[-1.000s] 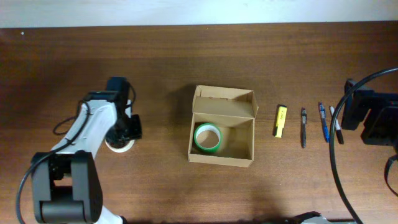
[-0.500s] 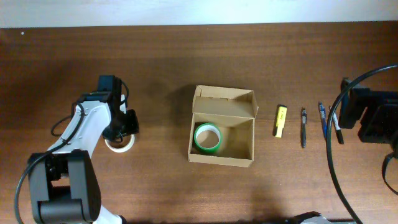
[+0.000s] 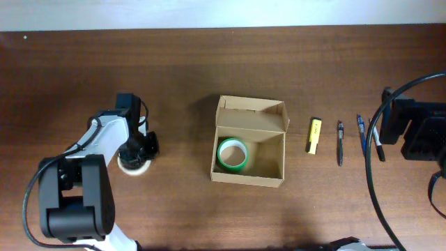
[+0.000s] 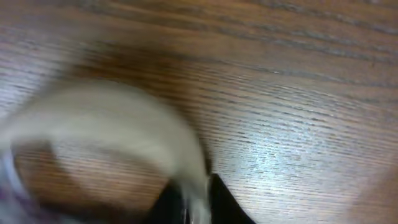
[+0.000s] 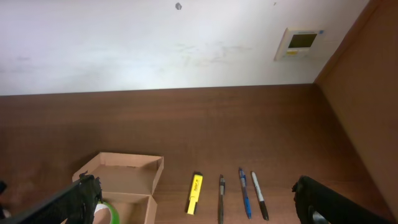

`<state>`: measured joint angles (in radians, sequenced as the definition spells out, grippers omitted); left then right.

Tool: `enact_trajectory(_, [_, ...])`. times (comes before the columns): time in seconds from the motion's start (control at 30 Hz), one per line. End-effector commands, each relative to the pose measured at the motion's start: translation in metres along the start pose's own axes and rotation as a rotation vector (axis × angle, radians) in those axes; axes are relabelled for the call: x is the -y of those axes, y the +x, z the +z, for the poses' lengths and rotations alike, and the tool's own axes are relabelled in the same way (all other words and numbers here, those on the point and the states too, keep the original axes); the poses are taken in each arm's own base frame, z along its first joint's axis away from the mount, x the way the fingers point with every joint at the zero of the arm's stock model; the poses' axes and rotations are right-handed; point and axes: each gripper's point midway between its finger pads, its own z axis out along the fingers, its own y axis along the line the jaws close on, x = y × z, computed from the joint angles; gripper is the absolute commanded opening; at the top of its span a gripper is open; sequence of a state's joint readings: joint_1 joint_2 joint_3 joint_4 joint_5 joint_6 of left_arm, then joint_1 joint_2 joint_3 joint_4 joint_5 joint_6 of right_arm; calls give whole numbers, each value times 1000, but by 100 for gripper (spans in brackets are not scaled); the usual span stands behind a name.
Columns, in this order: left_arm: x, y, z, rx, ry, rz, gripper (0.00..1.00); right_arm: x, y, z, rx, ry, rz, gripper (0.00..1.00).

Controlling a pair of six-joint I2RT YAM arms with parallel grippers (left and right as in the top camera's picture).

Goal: Pack container
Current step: 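Carry white tape roll into the box onto the green roll, release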

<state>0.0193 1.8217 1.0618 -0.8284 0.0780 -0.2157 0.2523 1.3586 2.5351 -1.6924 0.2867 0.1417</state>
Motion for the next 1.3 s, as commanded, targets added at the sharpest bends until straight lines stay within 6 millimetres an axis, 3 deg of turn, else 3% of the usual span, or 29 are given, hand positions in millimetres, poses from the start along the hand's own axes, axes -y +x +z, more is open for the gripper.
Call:
enact_trajectory(0.0, [0,5,5,-22,8,5,2,-3,2,0,-7,-13,-12,99])
enact_trajectory(0.23, [1,4,3,-18,10,14,2,-3,2,0,-7,-13,-12,99])
enact_trajectory(0.33, [9,-5,-15,27,47,33,2,-3,2,0,-7,-13,-12,99])
enact_trajectory(0.5, [38,-55,-131,330,129,102,2,-3,2,0,-7,-13,-12,99])
enact_trajectory(0.6, [62,-64,-204,485,164,181,2,-3,2,0,-7,-13,-12,99])
enact_trajectory(0.7, [92,-59,-251,575,185,269,2,-3,2,0,-7,-13,-12,99])
enact_trajectory(0.77, [119,-51,-266,601,208,348,2,-3,2,0,-7,-13,-12,99])
enact_trajectory(0.87, [160,-29,-268,597,247,467,2,-3,2,0,-7,-13,-12,99])
enact_trajectory(1.0, [217,9,-251,538,288,665,2,-3,2,0,-7,-13,-12,99])
enact_trajectory(1.13, [268,50,-221,452,306,840,2,-3,2,0,-7,-13,-12,99])
enact_trajectory(1.27, [302,86,-182,352,291,972,2,-3,2,0,-7,-13,-12,99])
